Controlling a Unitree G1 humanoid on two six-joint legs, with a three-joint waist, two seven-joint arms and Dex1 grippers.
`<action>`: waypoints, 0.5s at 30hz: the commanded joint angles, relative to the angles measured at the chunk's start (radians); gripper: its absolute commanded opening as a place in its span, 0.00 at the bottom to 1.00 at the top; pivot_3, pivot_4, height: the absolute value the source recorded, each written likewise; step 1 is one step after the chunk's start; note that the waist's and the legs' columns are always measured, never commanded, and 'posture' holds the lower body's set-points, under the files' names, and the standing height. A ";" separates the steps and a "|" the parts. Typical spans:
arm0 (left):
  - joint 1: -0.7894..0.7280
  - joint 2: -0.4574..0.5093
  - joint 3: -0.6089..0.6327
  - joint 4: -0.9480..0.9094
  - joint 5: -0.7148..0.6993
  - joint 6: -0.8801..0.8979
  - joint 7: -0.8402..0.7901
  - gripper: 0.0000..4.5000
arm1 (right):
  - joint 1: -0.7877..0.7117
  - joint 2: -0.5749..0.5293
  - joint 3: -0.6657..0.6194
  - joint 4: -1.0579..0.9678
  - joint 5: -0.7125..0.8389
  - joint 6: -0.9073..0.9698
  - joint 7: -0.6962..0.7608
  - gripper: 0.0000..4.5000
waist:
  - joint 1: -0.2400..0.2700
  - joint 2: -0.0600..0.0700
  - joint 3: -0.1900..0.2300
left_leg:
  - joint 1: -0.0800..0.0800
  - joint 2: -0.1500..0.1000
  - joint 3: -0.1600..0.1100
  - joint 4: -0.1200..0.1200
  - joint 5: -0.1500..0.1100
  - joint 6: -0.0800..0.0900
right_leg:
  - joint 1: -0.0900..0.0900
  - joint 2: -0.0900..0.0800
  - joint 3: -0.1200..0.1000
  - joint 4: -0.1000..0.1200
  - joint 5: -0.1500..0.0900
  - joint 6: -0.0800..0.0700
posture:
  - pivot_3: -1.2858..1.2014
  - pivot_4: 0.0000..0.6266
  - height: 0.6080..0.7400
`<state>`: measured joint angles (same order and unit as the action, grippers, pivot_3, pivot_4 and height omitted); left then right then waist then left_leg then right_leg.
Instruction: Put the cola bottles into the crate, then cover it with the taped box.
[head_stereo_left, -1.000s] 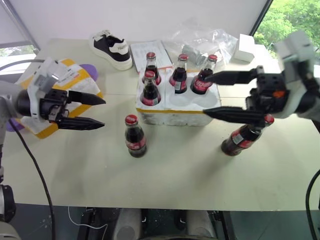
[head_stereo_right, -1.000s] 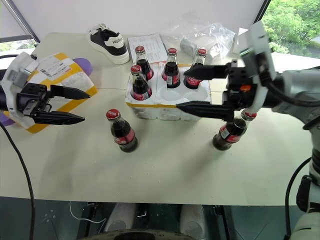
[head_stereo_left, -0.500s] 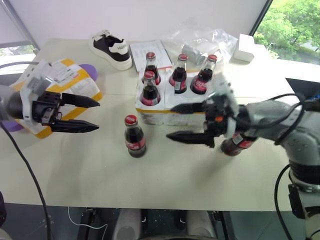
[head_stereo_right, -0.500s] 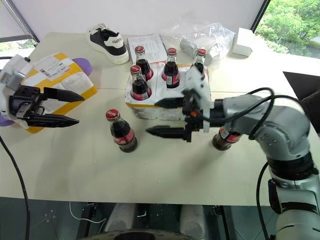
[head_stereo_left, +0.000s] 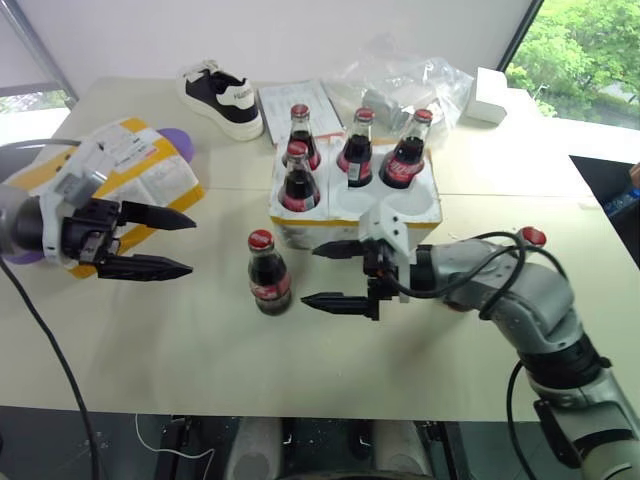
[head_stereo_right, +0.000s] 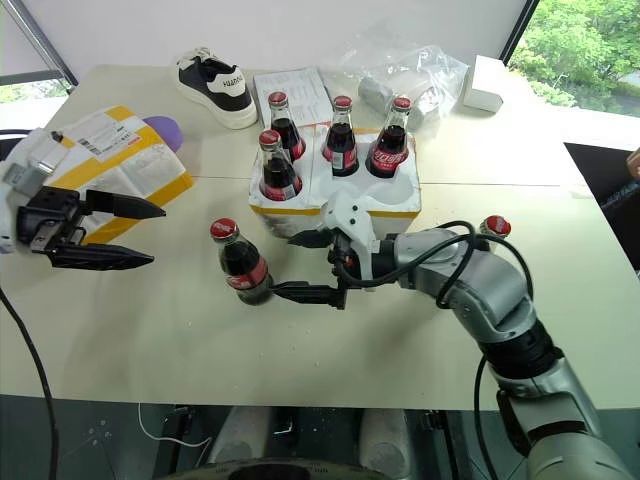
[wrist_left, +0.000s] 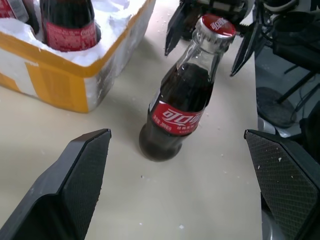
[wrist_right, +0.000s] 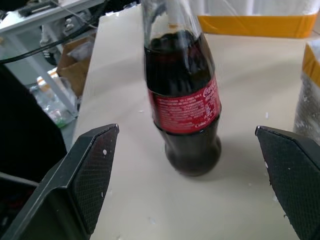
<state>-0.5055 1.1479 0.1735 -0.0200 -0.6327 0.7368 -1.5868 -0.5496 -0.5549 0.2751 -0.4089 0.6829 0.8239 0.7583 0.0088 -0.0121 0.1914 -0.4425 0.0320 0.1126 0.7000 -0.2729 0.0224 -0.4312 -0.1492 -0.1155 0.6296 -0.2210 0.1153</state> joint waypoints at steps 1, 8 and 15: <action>-0.003 0.032 0.038 -0.026 -0.024 -0.005 -0.002 0.99 | -0.002 0.034 -0.001 0.017 -0.037 -0.036 -0.005 1.00 | 0.000 0.000 0.000 | 0.000 0.000 0.000 0.000 0.000 0.000 | 0.000 0.000 0.000 0.000 0.000 0.000 | 0.52 0.24 1.00; 0.010 0.046 0.047 -0.026 -0.032 -0.010 0.000 0.99 | 0.020 0.089 0.006 0.040 -0.052 -0.056 0.033 1.00 | -0.002 0.000 0.000 | 0.000 0.000 0.000 0.000 0.000 0.000 | 0.000 0.000 0.000 0.000 0.000 0.000 | 0.52 0.24 1.00; 0.029 0.048 0.042 -0.022 -0.020 -0.032 0.001 0.99 | 0.018 0.153 0.045 0.088 -0.105 -0.088 0.050 1.00 | -0.005 0.000 0.000 | 0.000 0.000 0.000 0.000 0.000 0.000 | 0.000 0.000 0.000 0.000 0.000 0.000 | 0.52 0.24 1.00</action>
<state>-0.4773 1.1725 0.1813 -0.0238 -0.6458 0.7241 -1.5848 -0.5227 -0.4132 0.3140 -0.3095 0.5830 0.7610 0.7961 0.0042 -0.0120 0.1915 -0.4425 0.0320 0.1128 0.6998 -0.2728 0.0222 -0.4313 -0.1490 -0.1155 0.6297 -0.2210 0.1153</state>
